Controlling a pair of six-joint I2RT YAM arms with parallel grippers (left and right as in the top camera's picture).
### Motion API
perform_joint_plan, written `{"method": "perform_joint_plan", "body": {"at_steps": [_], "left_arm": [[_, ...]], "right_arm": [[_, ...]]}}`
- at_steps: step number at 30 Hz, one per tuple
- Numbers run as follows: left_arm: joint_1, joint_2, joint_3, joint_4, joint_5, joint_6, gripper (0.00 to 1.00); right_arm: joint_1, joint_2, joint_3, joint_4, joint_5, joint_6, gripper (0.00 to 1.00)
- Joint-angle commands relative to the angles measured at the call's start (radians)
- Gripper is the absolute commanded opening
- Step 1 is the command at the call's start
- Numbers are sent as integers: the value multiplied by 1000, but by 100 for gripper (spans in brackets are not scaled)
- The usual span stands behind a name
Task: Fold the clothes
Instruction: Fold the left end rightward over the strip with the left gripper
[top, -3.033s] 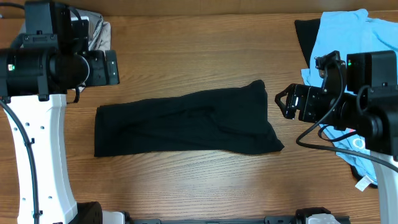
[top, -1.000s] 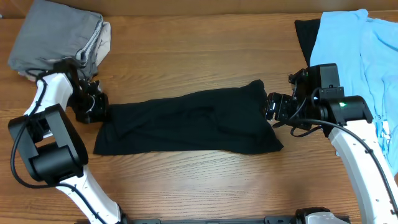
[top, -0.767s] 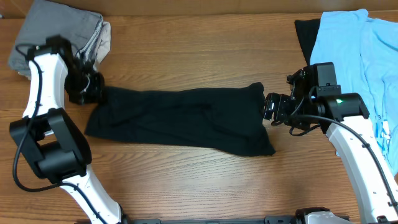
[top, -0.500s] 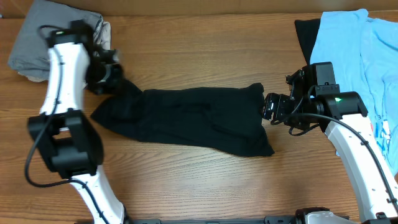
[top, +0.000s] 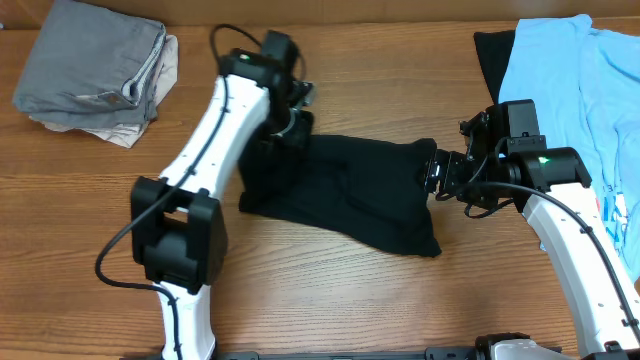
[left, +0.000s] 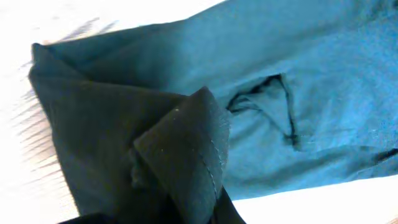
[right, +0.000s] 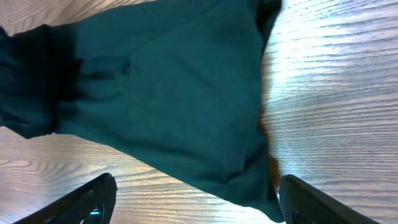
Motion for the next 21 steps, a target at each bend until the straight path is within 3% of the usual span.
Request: {"method": "perform_joint_plan", "body": {"at_steps": [1,5,6,9,13,21], "left_arm": [[-37,10,-1,13,-39,-55,8],[-74,20,-2,27,-39,-65,13],[-85,22,-3,33,-37,-65,21],[-106,22,-3,40,-36,-65,61],[-130,22,-3,39,-34,-68,82],[-159,22,-3,22,-51,-106,86]], "right_arm": [[2,3,-6,3,2,1,87],[2,3,-6,3,2,1,87],[2,3,-6,3,2,1,87],[2,3,-6,3,3,2,87],[2,3,-6,3,9,2,88],[2,3,-6,3,48,6,91]]}}
